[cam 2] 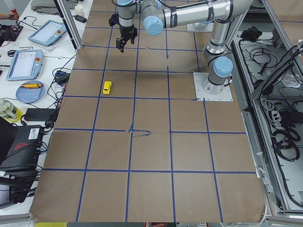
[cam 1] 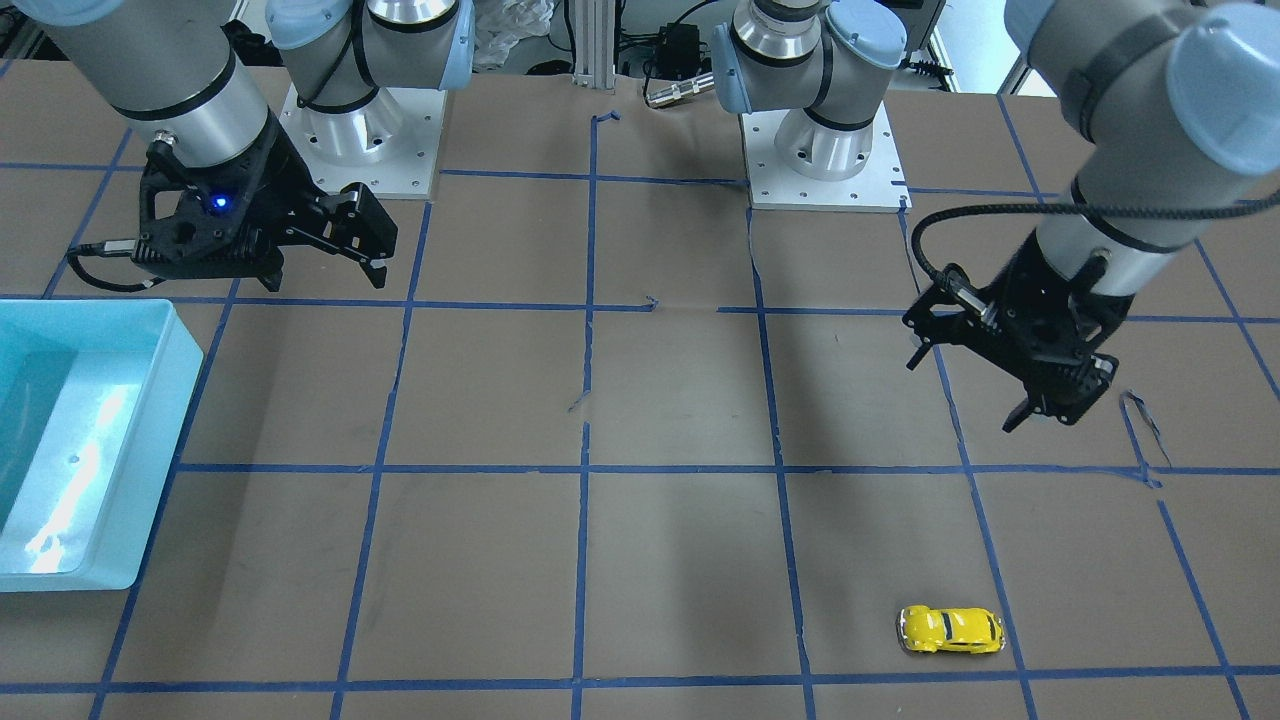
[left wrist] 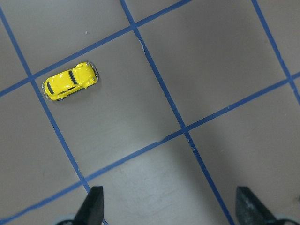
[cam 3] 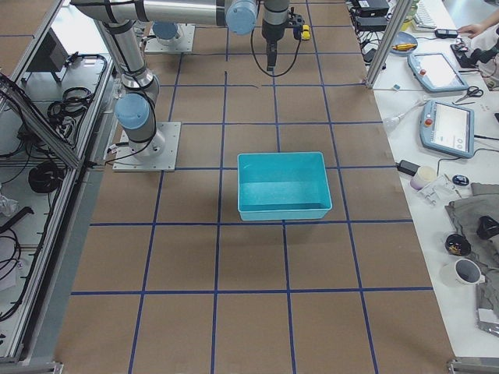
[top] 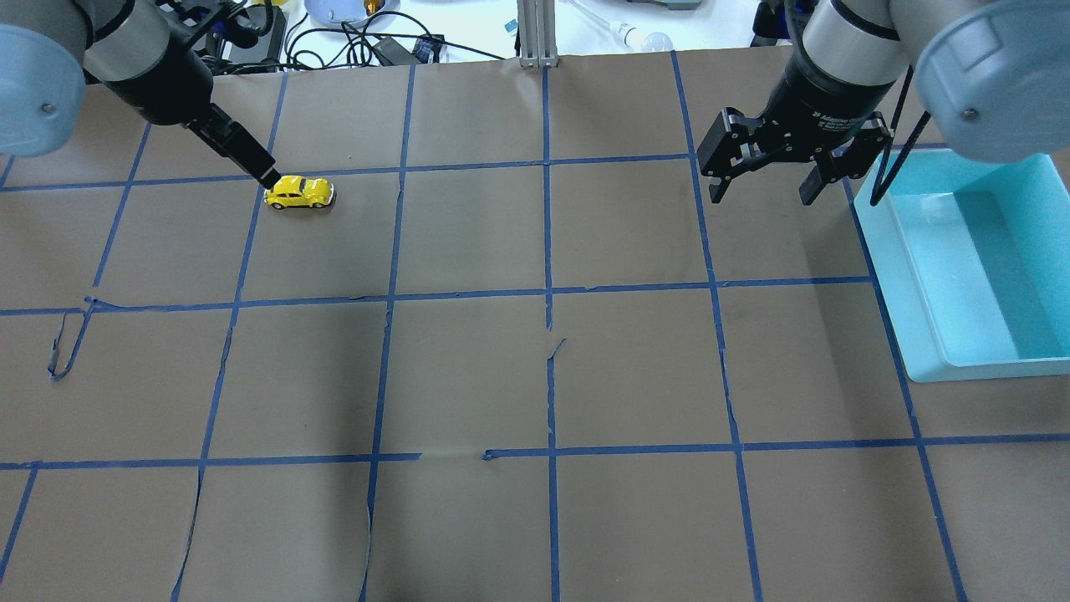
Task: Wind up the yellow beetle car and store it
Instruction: 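Lower the left gripper over the yellow beetle car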
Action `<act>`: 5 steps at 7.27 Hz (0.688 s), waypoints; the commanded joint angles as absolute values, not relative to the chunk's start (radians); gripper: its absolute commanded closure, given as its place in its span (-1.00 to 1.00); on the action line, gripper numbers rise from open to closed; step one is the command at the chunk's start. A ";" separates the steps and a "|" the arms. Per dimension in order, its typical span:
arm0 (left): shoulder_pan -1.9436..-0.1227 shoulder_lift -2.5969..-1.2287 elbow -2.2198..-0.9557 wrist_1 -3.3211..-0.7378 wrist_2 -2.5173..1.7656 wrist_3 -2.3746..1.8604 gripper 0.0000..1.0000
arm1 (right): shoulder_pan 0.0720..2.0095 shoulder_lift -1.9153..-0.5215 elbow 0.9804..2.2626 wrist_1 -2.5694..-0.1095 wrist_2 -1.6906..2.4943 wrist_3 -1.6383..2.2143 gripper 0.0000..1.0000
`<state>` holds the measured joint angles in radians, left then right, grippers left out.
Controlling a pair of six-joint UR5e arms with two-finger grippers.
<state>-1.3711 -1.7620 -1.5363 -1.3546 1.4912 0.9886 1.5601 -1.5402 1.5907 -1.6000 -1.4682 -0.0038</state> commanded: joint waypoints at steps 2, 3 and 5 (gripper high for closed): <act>-1.339 -1.925 -1.540 -1.243 1.531 1.360 -1.00 | 1.560 -1.537 1.591 -1.601 -1.468 -0.006 -1.00; -1.339 -1.949 -1.552 -1.239 1.522 1.365 -1.00 | 1.560 -1.534 1.591 -1.601 -1.468 -0.006 -1.00; -1.341 -1.968 -1.597 -1.235 1.519 1.371 -1.00 | 1.560 -1.534 1.591 -1.603 -1.466 0.000 -1.00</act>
